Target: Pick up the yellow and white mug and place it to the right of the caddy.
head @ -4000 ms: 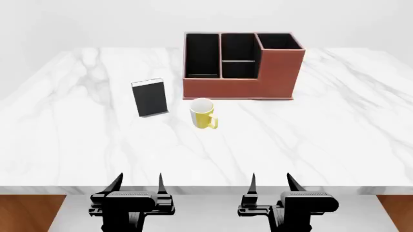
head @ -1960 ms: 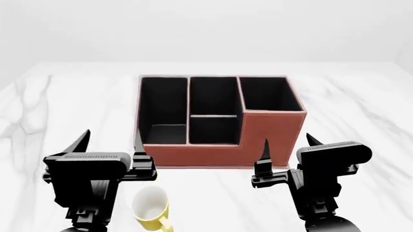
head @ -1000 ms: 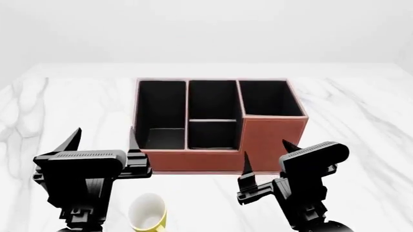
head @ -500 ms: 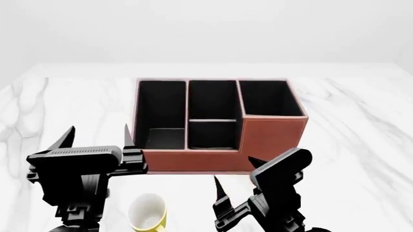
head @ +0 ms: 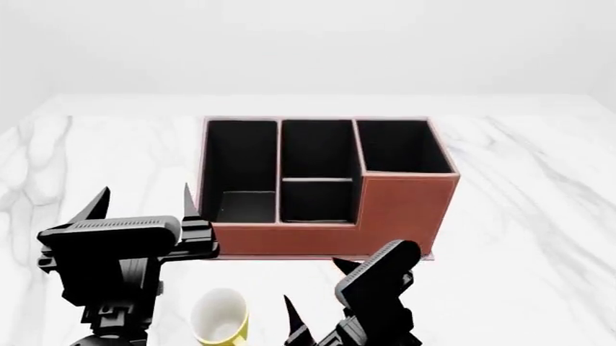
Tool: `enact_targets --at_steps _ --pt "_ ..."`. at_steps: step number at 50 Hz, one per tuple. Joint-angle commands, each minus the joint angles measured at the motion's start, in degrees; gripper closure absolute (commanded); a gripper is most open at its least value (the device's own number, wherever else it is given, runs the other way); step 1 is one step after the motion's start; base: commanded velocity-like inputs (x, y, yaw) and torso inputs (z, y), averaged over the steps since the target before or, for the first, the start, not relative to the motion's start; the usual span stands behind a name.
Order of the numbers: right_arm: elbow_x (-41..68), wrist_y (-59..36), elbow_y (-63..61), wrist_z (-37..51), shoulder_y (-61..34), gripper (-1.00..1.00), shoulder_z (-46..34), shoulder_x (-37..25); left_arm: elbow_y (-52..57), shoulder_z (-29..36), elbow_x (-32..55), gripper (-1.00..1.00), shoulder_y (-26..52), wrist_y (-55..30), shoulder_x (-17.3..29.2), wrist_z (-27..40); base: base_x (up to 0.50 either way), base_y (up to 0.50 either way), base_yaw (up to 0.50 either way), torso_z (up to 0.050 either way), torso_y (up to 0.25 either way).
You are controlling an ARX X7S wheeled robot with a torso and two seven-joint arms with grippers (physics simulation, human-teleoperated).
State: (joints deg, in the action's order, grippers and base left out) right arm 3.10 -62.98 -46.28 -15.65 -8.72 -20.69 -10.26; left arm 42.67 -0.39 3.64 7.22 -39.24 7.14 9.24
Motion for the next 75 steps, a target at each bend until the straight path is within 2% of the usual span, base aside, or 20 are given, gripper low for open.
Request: enact_targets --at_steps 1,19,38,75 --pt "0.0 0.2 -0.6 0.1 0.7 -1.00 -2.6 -0.1 -0.1 -0.1 0.9 -1.00 -0.1 0.1 0.2 0.0 0.00 0.00 0.00 0.000 0.000" --pt "0.6 2.5 2.7 -0.1 1.4 -1.00 -8.1 0.1 -0.3 0.2 1.9 -1.00 -0.1 0.3 0.9 1.0 0.00 0.00 0.00 0.000 0.000" --pt "1.3 4.7 10.6 -0.7 -1.8 -1.00 -12.0 1.7 -0.7 0.1 2.9 -1.00 -0.2 0.9 1.6 1.8 0.00 0.00 0.00 0.000 0.000" --pt "7.8 10.6 33.7 -5.4 -7.6 -1.00 -10.6 5.5 -0.5 0.7 4.7 -1.00 -0.1 0.8 2.8 3.3 0.00 0.00 0.00 0.000 0.000"
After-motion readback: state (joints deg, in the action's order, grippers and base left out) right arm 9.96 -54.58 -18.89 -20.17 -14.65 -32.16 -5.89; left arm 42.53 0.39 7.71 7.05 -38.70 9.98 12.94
